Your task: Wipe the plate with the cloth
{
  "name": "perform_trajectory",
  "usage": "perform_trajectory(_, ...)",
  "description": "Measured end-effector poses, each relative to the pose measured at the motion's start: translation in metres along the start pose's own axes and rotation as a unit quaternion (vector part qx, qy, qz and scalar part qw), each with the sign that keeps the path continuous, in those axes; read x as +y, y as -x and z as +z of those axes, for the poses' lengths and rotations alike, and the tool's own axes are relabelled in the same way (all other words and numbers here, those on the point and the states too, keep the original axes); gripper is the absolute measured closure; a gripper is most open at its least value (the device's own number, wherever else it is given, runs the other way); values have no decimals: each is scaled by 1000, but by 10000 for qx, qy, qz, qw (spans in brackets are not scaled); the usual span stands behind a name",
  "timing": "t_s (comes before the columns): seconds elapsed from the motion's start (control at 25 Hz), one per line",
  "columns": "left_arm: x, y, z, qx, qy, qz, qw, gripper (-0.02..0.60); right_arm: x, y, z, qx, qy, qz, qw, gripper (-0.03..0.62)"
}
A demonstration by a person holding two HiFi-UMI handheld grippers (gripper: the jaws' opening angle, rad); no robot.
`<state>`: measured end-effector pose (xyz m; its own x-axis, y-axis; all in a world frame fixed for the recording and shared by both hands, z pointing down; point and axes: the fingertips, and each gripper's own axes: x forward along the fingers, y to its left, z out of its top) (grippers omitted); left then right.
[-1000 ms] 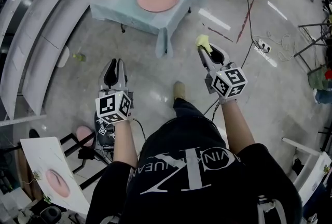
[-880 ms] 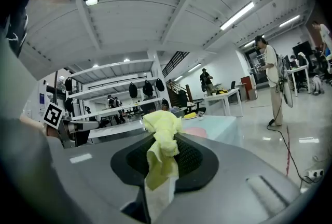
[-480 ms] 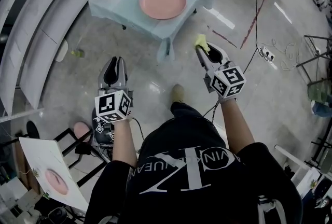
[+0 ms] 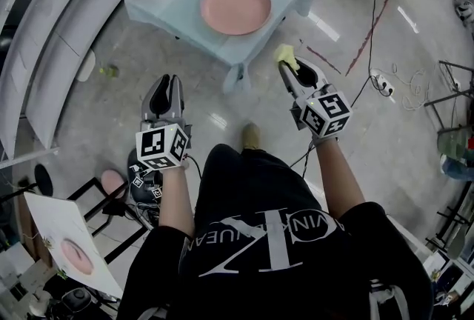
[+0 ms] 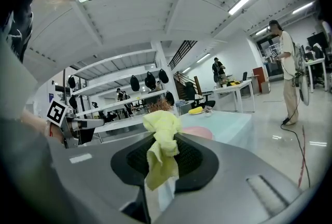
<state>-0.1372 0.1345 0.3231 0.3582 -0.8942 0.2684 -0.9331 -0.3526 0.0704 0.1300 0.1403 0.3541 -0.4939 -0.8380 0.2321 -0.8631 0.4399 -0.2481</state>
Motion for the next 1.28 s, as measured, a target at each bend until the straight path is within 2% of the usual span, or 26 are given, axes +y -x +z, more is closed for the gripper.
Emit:
perform_trajectory(0.44, 20, -47, -19, 328, 41, -98, 9994, 581, -19, -49, -15, 170, -179, -31, 9997, 507)
perform_trajectory(0.64, 38, -91, -2, 296, 84, -231, 9993, 581, -28, -85, -6, 270, -186, -77, 9994, 507)
perform_trajectory(0.96, 60, -155, -2, 488, 189, -476, 9975, 581, -40, -145, 1, 457, -230, -115, 9986, 507)
perform_trajectory(1.28, 69, -205, -15, 757, 317, -895, 9926, 581, -49, -188, -2, 674, -164, -226, 9973, 507)
